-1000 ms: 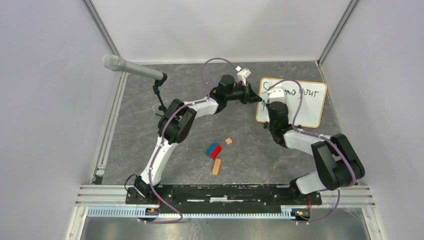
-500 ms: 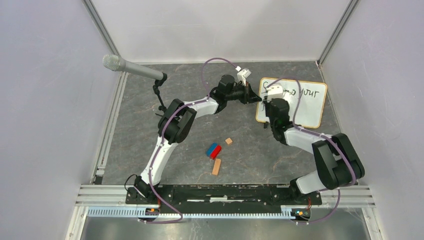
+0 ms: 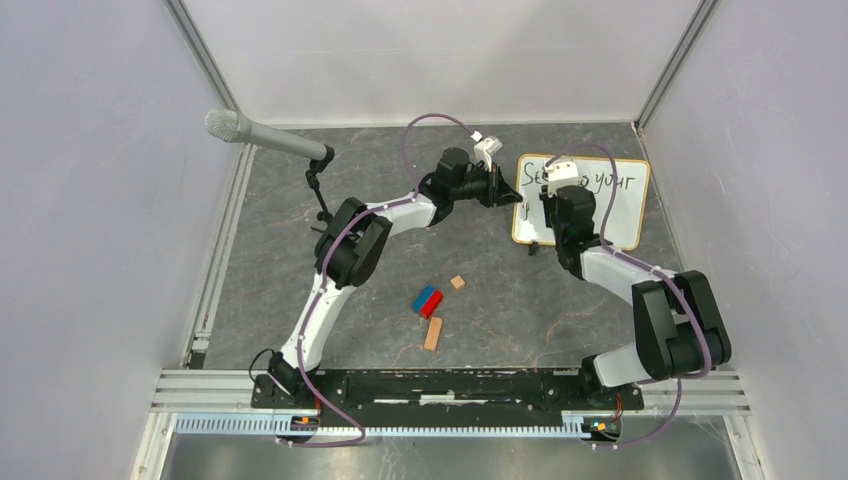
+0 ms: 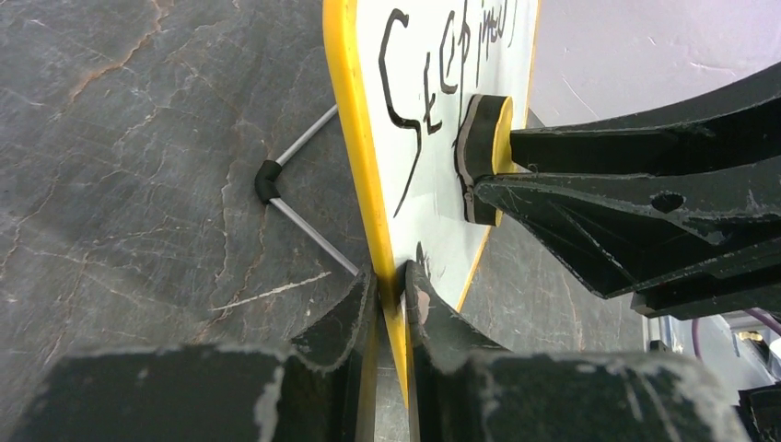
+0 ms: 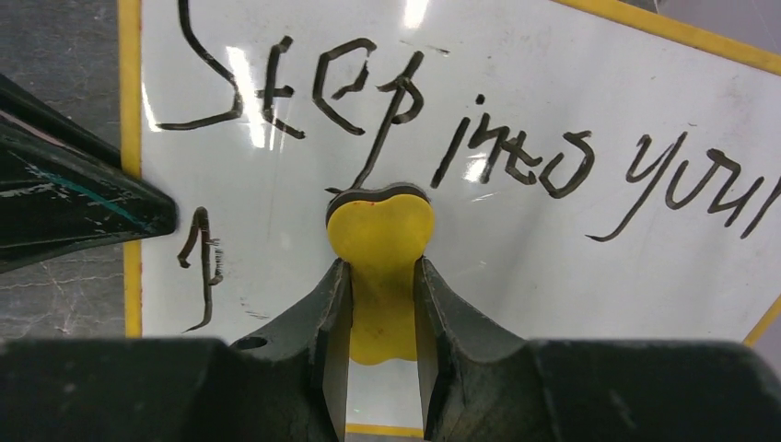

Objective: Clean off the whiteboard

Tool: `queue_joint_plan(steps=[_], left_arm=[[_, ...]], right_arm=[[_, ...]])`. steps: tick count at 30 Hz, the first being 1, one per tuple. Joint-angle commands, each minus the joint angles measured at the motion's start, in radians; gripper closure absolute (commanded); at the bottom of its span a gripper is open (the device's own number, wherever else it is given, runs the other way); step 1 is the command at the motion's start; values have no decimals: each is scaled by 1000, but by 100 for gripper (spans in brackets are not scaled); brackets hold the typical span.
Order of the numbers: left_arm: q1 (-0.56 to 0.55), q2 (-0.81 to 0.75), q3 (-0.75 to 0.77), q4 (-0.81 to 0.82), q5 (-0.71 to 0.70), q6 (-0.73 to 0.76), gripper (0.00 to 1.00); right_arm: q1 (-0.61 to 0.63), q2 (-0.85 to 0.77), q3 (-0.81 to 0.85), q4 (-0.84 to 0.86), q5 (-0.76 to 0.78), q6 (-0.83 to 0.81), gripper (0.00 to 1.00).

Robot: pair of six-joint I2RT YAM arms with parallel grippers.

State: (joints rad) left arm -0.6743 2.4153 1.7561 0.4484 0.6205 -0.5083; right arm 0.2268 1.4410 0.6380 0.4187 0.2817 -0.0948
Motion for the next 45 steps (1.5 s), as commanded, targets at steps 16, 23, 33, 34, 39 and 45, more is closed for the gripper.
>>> queue_joint_plan(steps=[16,23,33,34,39,45], left_arm=[[-7,-73,-22,74,35,-68,67],[15,-49,13,134,21,-213,39],[50,53,91,220,77,-333,54],[50,59,92,223,79,-331,55],[49,81,116,216,100,-316,60],[38,117,167,196,116,-311,69]], right_arm=[[82,-91,-108,9,-25,93,94],[46,-228,-185,81,56,139,93],[31,-112,-71,72,-15,103,93],[31,-106,-65,71,-23,103,93],[31,-90,-35,65,-41,104,93],[32,-53,22,53,-69,74,93]])
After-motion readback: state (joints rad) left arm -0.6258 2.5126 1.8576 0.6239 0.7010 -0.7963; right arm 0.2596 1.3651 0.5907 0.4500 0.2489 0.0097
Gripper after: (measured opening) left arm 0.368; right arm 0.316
